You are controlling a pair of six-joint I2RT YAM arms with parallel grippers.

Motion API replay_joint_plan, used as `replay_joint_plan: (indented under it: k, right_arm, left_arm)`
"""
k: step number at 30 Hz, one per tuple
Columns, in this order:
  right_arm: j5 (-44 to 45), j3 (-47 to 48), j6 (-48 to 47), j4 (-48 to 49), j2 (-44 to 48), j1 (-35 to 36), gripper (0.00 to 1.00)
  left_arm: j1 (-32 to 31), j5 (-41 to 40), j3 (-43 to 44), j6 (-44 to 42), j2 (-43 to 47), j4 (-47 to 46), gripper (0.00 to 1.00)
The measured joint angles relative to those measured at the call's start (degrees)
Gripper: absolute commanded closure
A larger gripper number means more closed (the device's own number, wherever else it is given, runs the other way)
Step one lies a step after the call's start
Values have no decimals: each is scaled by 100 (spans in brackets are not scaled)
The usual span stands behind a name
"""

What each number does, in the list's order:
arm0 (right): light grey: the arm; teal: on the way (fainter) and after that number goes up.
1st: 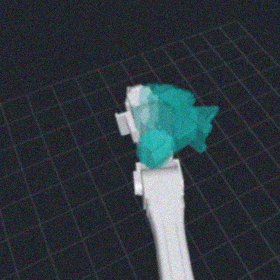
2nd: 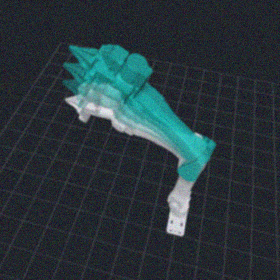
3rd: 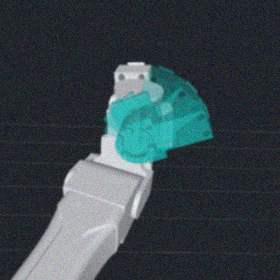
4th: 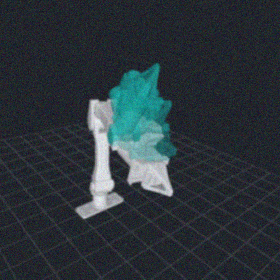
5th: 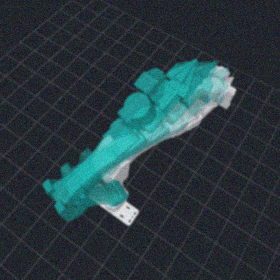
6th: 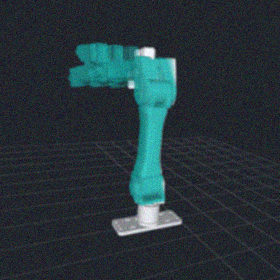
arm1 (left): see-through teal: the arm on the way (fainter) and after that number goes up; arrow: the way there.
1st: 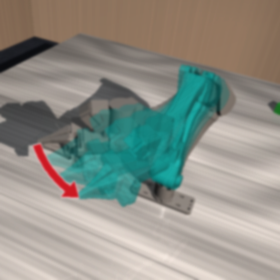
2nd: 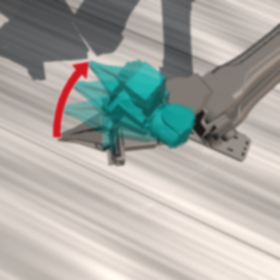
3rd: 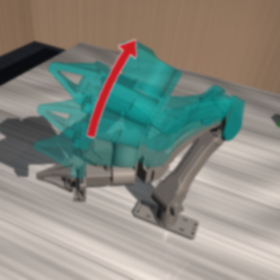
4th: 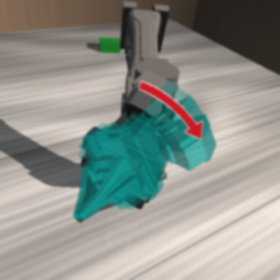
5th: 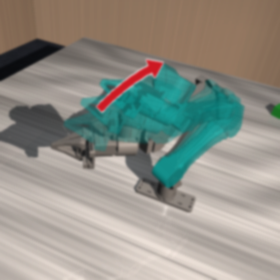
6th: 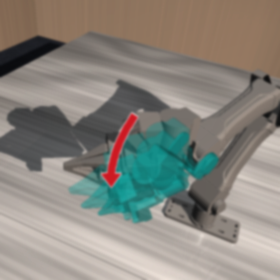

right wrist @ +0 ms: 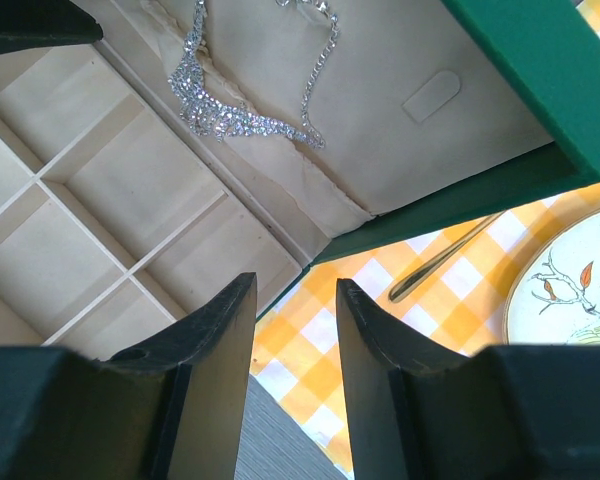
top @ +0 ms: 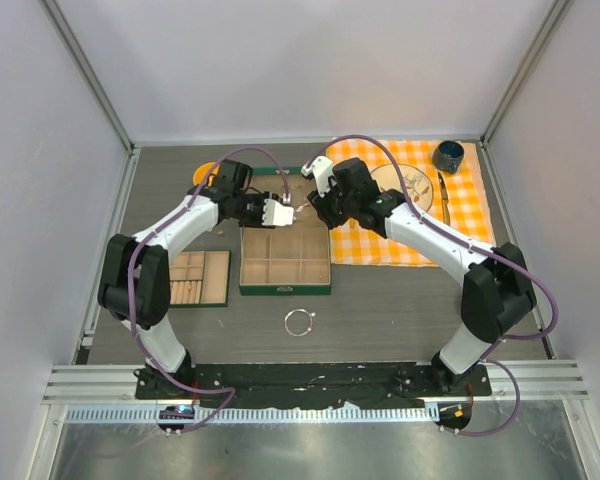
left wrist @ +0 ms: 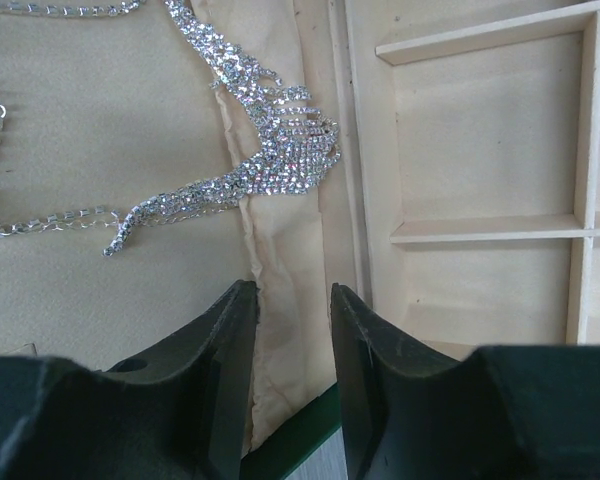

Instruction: Organize the mixed jewelry

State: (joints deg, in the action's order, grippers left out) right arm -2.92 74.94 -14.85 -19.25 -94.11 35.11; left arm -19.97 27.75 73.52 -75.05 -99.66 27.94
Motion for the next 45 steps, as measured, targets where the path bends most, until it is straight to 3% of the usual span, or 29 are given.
replay_joint_plan:
  k: [8, 45]
  right_arm:
    - [-2, -92, 0, 39, 0, -4, 57]
    - [-24, -243, 7, 164, 0, -48, 57]
  left_arm:
    - [-26, -157, 103, 0, -17, 153, 66]
    - [-142, -457, -37, 116, -162, -57, 71]
